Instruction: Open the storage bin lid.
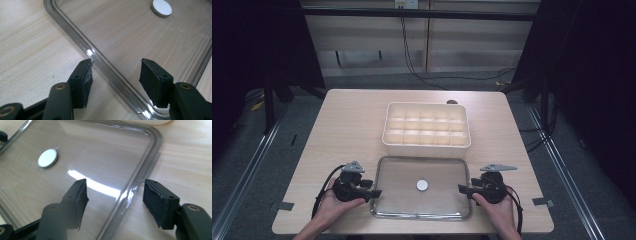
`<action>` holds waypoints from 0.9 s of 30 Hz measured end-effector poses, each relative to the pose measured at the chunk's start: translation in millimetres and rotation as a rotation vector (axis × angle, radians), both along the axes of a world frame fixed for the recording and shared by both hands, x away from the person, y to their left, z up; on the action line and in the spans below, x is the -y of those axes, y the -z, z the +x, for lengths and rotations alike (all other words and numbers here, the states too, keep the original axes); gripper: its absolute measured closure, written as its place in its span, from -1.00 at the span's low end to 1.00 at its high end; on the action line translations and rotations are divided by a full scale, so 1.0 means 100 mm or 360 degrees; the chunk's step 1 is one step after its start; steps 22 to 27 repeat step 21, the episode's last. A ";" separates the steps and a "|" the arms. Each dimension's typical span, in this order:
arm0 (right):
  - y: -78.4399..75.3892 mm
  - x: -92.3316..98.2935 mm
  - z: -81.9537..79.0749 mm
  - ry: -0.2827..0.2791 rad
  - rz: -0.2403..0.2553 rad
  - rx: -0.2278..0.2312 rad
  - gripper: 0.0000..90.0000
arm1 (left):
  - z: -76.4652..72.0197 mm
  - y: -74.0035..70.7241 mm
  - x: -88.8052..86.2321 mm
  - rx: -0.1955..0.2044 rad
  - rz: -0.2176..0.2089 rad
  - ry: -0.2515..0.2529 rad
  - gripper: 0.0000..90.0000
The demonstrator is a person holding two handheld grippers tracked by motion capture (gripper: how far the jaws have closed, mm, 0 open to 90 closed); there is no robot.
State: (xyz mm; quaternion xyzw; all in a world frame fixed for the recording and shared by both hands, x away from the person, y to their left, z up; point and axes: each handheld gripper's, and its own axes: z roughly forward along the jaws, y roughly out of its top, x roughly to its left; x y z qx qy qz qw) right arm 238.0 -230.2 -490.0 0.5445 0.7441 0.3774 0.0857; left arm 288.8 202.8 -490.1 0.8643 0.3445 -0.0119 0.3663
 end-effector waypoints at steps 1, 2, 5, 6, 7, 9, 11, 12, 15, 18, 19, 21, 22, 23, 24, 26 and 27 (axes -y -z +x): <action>0.00 0.02 0.00 -0.0006 0.0025 0.0013 -0.22 | 0.00 0.00 0.00 0.0018 -0.0013 -0.0021 -0.10; -0.01 0.04 -0.01 -0.0021 0.0070 0.0027 -0.22 | -0.01 -0.02 0.00 0.0022 -0.0017 -0.0016 -0.11; -0.06 0.05 -0.03 -0.0032 0.0101 0.0079 -0.24 | -0.02 -0.06 -0.03 0.0073 -0.0035 -0.0029 -0.18; -0.08 0.05 -0.04 -0.0037 0.0106 0.0107 -0.26 | -0.02 -0.08 -0.04 0.0095 -0.0050 -0.0049 -0.20; -0.10 0.05 -0.05 -0.0043 0.0110 0.0133 -0.28 | -0.02 -0.09 -0.05 0.0110 -0.0069 -0.0061 -0.22; -0.14 0.06 -0.08 -0.0073 0.0118 0.0191 -0.30 | -0.05 -0.13 -0.09 0.0130 -0.0100 -0.0080 -0.25; -0.18 0.07 -0.11 -0.0080 0.0129 0.0224 -0.34 | -0.07 -0.15 -0.11 0.0153 -0.0107 -0.0094 -0.26; -0.20 0.08 -0.12 -0.0088 0.0132 0.0241 -0.36 | -0.08 -0.16 -0.13 0.0169 -0.0095 -0.0083 -0.25; -0.25 0.13 -0.18 -0.0060 0.0139 0.0299 -0.44 | -0.13 -0.20 -0.16 0.0218 -0.0120 -0.0119 -0.28; -0.29 0.19 -0.24 -0.0036 0.0138 0.0355 -0.45 | -0.14 -0.23 -0.21 0.0250 -0.0156 -0.0171 -0.33; -0.31 0.21 -0.25 -0.0026 0.0148 0.0366 -0.46 | -0.14 -0.25 -0.23 0.0273 -0.0162 -0.0187 -0.33; -0.33 0.26 -0.27 -0.0009 0.0148 0.0396 -0.48 | -0.12 -0.26 -0.28 0.0280 -0.0162 -0.0202 -0.35; -0.33 0.26 -0.27 -0.0009 0.0148 0.0396 -0.48 | -0.12 -0.26 -0.28 0.0280 -0.0162 -0.0202 -0.35; -0.33 0.26 -0.27 -0.0009 0.0148 0.0396 -0.48 | -0.12 -0.26 -0.28 0.0280 -0.0162 -0.0202 -0.35; -0.33 0.26 -0.27 -0.0009 0.0148 0.0396 -0.48 | -0.12 -0.26 -0.28 0.0280 -0.0162 -0.0202 -0.35; -0.33 0.26 -0.27 -0.0009 0.0148 0.0396 -0.48 | -0.12 -0.26 -0.28 0.0280 -0.0162 -0.0202 -0.35; -0.33 0.26 -0.27 -0.0009 0.0148 0.0396 -0.48 | -0.12 -0.26 -0.28 0.0280 -0.0162 -0.0202 -0.35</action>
